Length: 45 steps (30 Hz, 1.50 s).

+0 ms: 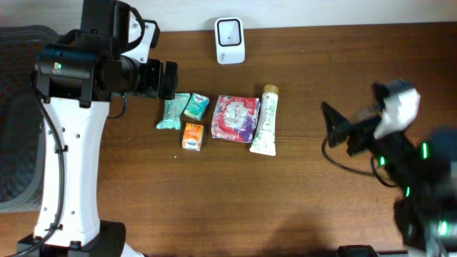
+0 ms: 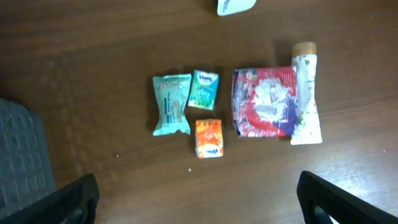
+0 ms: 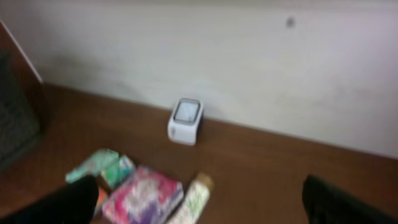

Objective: Scan the item barcode

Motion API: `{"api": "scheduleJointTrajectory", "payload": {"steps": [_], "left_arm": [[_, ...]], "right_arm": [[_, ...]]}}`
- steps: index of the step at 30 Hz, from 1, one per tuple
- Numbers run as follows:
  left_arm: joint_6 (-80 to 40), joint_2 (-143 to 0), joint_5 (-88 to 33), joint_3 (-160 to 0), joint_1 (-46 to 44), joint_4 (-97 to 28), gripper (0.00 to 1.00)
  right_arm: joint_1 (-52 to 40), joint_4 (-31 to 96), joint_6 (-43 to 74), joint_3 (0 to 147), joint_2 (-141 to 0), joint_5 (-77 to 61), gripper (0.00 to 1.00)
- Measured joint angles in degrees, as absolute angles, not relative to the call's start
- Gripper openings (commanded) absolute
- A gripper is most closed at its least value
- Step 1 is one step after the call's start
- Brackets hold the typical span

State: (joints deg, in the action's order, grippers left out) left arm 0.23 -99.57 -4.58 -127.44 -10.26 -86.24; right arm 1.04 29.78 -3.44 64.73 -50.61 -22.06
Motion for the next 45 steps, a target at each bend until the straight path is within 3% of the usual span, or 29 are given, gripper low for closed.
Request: {"api": "scheduleJointTrajectory", "payload": {"steps": [4, 7, 10, 14, 16, 18, 24, 26, 29, 36, 37, 45], "left_arm": [[0.2, -99.5, -4.4, -127.4, -10.3, -86.3, 0.99], [0.3, -99.5, -4.4, -127.4, -10.3, -86.4, 0.99], [0.2, -99.5, -4.4, -127.4, -10.3, -86.4, 0.99], [0.2, -99.5, -4.4, -127.4, -10.3, -86.3, 0.99], [0.2, -99.5, -4.4, -127.4, -10.3, -86.2, 0.99], [0.2, -99.5, -4.4, -127.4, -10.3, -86.3, 0.99], [0.2, -99.5, -4.4, -127.4, -10.3, -86.3, 0.99], [0.2, -99.5, -4.4, -127.4, -10.3, -86.3, 0.99], [0.2, -99.5, -4.4, -127.4, -10.3, -86.3, 0.99], [0.2, -99.5, -4.4, -127.4, -10.3, -86.3, 0.99], [0.2, -99.5, -4.4, -127.4, -10.3, -86.3, 0.99], [0.2, -99.5, -4.4, -127.4, -10.3, -86.3, 0.99]], "right_arm": [[1.0, 38.0, -3.6, 74.1, -74.0, -46.3, 0.99], [0.2, 35.9, 0.8, 74.1, -87.6, -52.6, 0.78], [-7.3, 34.8, 7.7, 74.1, -93.5, -45.4, 0.87], [-14.1, 35.6, 19.1, 76.9, -100.0, -31.6, 0.82], [-14.0, 43.5, 19.3, 85.9, -107.1, -29.8, 0.99], [-14.3, 47.6, 16.9, 95.0, -112.4, -28.7, 0.99], [-15.0, 48.0, 16.2, 96.0, -112.5, -28.1, 0.99], [-15.4, 49.8, 16.2, 96.1, -112.8, -27.2, 0.8], [-15.7, 50.9, 17.0, 96.1, -117.4, -26.8, 0.63], [-15.7, 51.3, 17.8, 96.1, -122.1, -25.5, 0.56], [-15.7, 51.4, 17.8, 96.1, -122.1, -24.2, 0.49], [-12.4, 55.5, 17.4, 96.0, -122.1, -18.9, 0.5]]}}
